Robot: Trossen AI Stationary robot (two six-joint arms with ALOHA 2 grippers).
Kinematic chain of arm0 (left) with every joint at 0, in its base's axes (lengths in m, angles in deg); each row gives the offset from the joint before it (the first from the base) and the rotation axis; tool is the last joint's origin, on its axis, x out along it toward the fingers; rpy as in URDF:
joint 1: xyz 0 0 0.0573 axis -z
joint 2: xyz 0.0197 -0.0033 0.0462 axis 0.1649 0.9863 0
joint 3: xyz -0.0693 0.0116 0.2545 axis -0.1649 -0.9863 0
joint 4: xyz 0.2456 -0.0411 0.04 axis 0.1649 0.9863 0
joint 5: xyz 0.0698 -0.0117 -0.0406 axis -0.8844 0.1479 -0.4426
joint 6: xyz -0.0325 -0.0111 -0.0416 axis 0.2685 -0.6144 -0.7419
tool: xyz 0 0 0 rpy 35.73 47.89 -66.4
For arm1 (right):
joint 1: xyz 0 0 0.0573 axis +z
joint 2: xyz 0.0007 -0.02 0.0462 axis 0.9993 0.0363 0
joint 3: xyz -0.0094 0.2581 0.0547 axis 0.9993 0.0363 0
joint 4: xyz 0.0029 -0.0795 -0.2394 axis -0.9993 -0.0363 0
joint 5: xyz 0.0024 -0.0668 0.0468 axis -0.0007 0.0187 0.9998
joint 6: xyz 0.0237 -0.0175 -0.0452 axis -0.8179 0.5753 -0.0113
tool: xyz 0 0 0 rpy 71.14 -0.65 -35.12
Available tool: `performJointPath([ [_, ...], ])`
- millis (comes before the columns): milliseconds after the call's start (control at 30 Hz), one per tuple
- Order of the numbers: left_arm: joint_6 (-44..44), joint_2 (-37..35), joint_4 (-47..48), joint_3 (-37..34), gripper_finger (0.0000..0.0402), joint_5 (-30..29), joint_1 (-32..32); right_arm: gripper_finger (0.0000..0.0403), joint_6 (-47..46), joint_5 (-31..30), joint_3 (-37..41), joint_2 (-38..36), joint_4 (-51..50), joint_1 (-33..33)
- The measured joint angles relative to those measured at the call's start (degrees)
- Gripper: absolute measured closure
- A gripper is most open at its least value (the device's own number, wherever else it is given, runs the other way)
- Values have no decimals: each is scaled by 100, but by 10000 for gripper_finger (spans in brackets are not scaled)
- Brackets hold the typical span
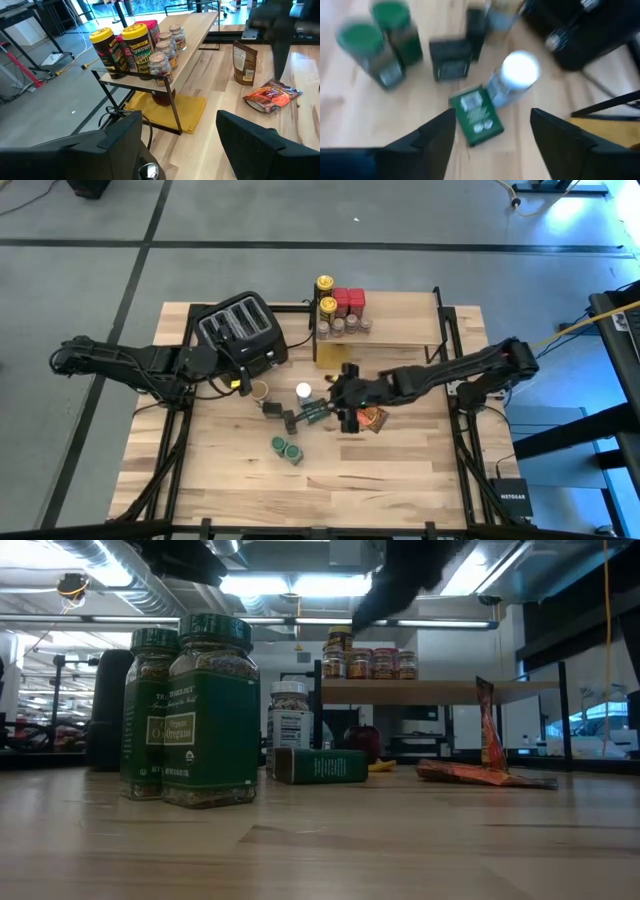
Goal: Shelf spices
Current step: Put the green seasoning bottle on the shelf
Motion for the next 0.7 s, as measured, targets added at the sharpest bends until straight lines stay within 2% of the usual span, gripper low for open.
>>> performJointPath([
  [233, -58, -2, -1, 0, 153, -1, 0, 70, 762, 61, -35, 870, 64, -4],
  [433, -55, -2, 1, 0, 153, -1, 0, 55, 1036, 187, -167, 1219, 308, 2],
  [600, -45, -2, -2, 0, 153, -1, 0, 54, 868, 1384, -224, 1252, 1089, 121],
  [700, -44, -2, -1, 0, 153, -1, 0, 54, 847, 1769, -224, 1261, 1543, 307],
])
